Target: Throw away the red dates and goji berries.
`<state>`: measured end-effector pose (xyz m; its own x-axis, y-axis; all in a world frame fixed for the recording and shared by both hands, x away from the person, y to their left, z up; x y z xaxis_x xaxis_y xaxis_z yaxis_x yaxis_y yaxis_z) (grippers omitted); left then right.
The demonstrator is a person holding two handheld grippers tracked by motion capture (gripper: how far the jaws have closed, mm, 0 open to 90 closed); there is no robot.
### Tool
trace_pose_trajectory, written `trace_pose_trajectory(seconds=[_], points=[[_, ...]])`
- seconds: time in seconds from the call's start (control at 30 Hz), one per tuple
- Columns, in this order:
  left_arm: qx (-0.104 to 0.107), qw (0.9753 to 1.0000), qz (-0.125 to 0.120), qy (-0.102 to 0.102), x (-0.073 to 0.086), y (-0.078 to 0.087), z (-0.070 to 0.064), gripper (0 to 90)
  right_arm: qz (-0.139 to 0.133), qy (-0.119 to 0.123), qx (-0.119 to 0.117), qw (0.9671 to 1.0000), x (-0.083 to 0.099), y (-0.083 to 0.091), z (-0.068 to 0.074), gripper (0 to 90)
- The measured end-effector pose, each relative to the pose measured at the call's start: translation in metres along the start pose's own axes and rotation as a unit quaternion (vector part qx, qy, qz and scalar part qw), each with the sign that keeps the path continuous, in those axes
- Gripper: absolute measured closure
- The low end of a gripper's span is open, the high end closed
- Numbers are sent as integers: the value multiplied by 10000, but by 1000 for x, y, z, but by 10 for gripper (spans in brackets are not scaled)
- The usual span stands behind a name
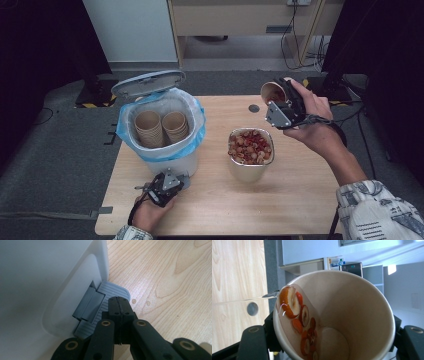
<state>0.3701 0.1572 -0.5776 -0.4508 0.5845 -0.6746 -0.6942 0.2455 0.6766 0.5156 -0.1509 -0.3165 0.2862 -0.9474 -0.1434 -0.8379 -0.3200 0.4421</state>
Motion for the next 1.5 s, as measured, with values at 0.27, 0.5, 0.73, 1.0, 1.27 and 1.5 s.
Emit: trace_pose_trajectory(seconds=[0.27,0.5,0.73,1.0,1.27,1.5], points=[[4,10000,2,3,0,0,0,899,188,456,76,9988,-5,1,-1,284],[4,10000,4,0,0,0,0,899,385,919,114,9950,-10,0,1,285],[4,10000,2,0,0,0,0,899,376,917,118,9950,-13,1,-1,285],[3,10000,4,1,0,0,0,899,463,1076,157,9930,-13,1,-1,286],[5,10000,2,1,0,0,0,899,528,1217,180,9910,-15,1,-2,285],[3,10000,1,1,0,0,0,899,541,1229,208,9907,-15,2,-3,285]])
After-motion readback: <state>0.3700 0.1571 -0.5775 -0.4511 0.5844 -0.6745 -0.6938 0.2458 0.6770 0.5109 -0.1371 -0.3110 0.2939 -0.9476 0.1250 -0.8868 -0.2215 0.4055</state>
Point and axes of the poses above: each handheld gripper's, and its own axes: y roughly backward along the jaws, x roughly out of its underside, z roughly to its left, the point moved 9 cm from there along -y, roughly forward along the jaws, and after that the axes turned 14 degrees about -x, right-handed, at the moved point
